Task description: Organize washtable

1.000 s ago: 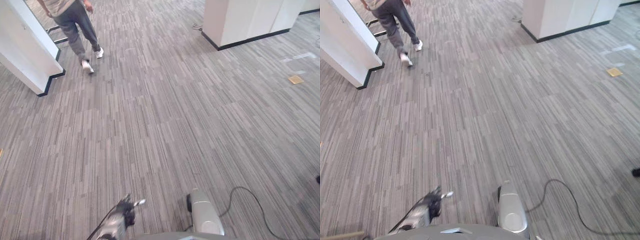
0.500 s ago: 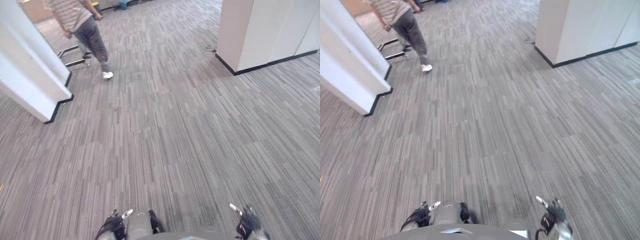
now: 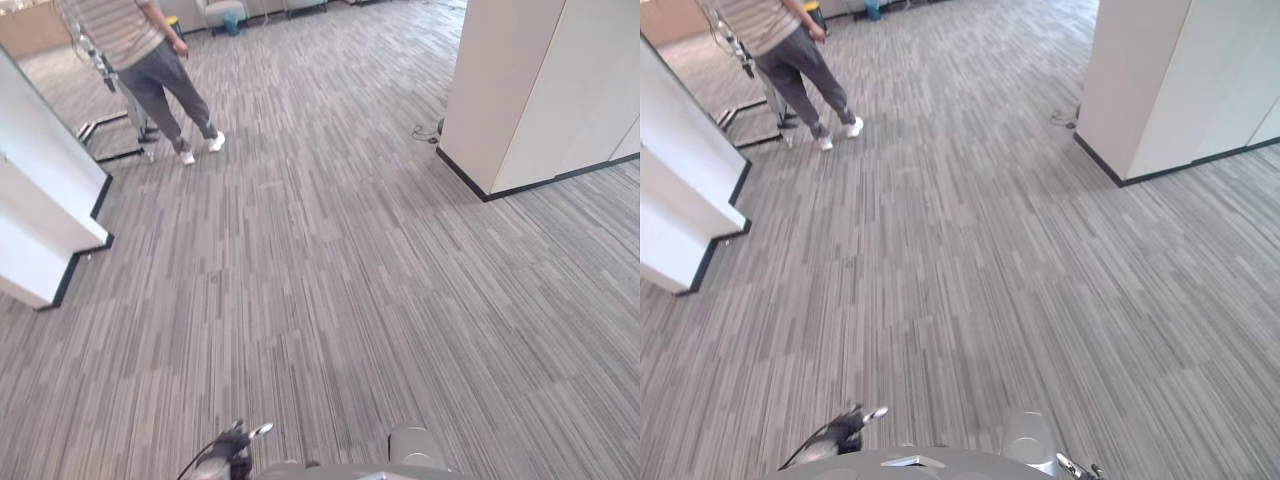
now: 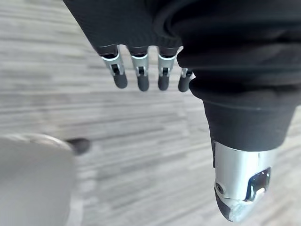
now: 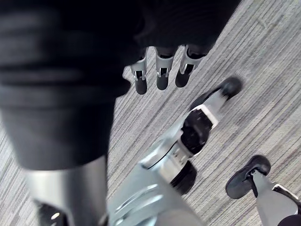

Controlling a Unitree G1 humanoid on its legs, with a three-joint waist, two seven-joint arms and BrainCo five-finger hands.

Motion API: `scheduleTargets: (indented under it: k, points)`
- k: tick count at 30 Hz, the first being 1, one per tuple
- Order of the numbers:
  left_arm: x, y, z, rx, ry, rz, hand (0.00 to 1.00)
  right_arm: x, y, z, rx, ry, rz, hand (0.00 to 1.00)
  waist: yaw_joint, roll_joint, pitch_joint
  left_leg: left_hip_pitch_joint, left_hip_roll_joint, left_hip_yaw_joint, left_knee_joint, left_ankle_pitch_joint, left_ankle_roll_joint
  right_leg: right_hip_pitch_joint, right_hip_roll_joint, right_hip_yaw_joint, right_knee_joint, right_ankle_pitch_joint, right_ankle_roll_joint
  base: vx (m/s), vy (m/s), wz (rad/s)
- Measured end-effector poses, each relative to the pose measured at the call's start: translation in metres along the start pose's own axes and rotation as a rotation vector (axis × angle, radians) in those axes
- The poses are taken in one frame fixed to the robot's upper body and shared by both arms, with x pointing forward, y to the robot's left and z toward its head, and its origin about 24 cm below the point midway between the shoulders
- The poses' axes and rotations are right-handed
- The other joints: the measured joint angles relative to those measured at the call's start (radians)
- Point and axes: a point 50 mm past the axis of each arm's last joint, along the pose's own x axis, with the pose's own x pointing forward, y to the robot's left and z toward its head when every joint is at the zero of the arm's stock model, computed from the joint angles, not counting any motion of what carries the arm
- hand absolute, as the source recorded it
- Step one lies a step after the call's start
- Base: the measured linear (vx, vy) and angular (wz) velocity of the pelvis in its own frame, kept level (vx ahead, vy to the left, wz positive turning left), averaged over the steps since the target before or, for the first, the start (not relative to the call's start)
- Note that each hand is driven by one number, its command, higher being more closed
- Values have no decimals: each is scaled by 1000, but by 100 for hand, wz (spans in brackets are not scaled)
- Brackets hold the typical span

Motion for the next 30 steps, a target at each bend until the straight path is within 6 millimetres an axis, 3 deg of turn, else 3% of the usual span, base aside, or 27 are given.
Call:
scheduleTargets:
  k: [1,2,6,9,12,15,18,19,21,22,23,25,27,30]
  points:
    - [3,-5,14,0,-60,-18,0,-2,2,-6,5,11,5,0,-25,-41,-9,29,-22,12,-3,-34,-49,12,-15,29,-258,212,16,-539,17,49]
    - [-2,-22,-12,-126,39,-38,0,-4,-8,-16,-2,67,-30,0,-3,-33,-15,90,36,104,-64,-110,-106,60,25,-2,-265,153,13,-296,-17,36]
    - [-2,-22,-12,-126,37,-38,0,-4,-8,-16,1,67,-31,0,-6,-33,-14,90,36,109,-65,-114,-106,58,28,1,-266,153,13,-1,-3,-3]
    - [-2,-22,-13,-94,42,-42,0,-4,-12,-16,68,59,-54,0,-10,-26,-14,104,43,157,-79,-127,-108,50,57,34,-284,152,17,13,13,-38]
    - [-3,-22,-17,-44,69,-58,0,-8,-20,-25,148,74,-94,0,-35,-17,-18,114,56,212,-103,-133,-111,50,76,54,-315,166,21,62,31,-29]
    - [-5,-28,-25,68,111,-106,0,-17,-37,-44,294,106,-179,0,-70,4,-33,136,83,353,-136,-125,-134,44,80,53,-311,159,25,156,22,-1]
    - [-4,-22,-26,169,119,-119,0,-23,-44,-57,398,141,-226,0,-83,14,-41,138,82,354,-136,-116,-162,27,74,49,-257,118,20,197,21,16]
    - [-5,-11,-26,203,121,-105,0,-24,-44,-62,440,162,-236,0,-84,11,-47,128,87,344,-108,-118,-168,27,66,27,-233,83,25,237,-19,54]
    - [-4,-3,-24,196,117,-82,0,-23,-42,-63,472,174,-238,0,-83,-7,-51,39,137,346,94,-166,-165,44,40,-4,-228,55,25,120,-40,70]
    - [-4,7,-19,156,102,-44,0,-22,-42,-61,500,165,-247,0,-72,-21,-39,-67,229,367,353,-202,-134,75,28,-50,-241,51,16,-10,-56,95]
    - [-3,11,-17,96,89,-12,0,-20,-44,-54,522,140,-252,0,-58,-10,-27,-145,327,372,569,-190,-99,113,37,-96,-237,33,2,-16,-58,93]
    - [-6,15,-24,-12,91,36,0,-14,-42,-39,534,91,-244,0,-38,-23,-8,-221,406,327,756,-139,-51,160,37,-131,-221,1,-17,-10,-23,89]
    - [-6,20,-17,-63,56,61,0,-7,-41,-11,525,2,-223,0,-21,-31,2,-315,408,283,842,-180,-63,192,3,-178,-231,-29,-12,-89,76,91]
    - [-8,33,-17,-159,31,132,0,3,-31,31,477,-108,-162,0,17,-36,8,-421,387,303,720,-227,-63,233,-36,-207,-265,-67,14,54,161,50]
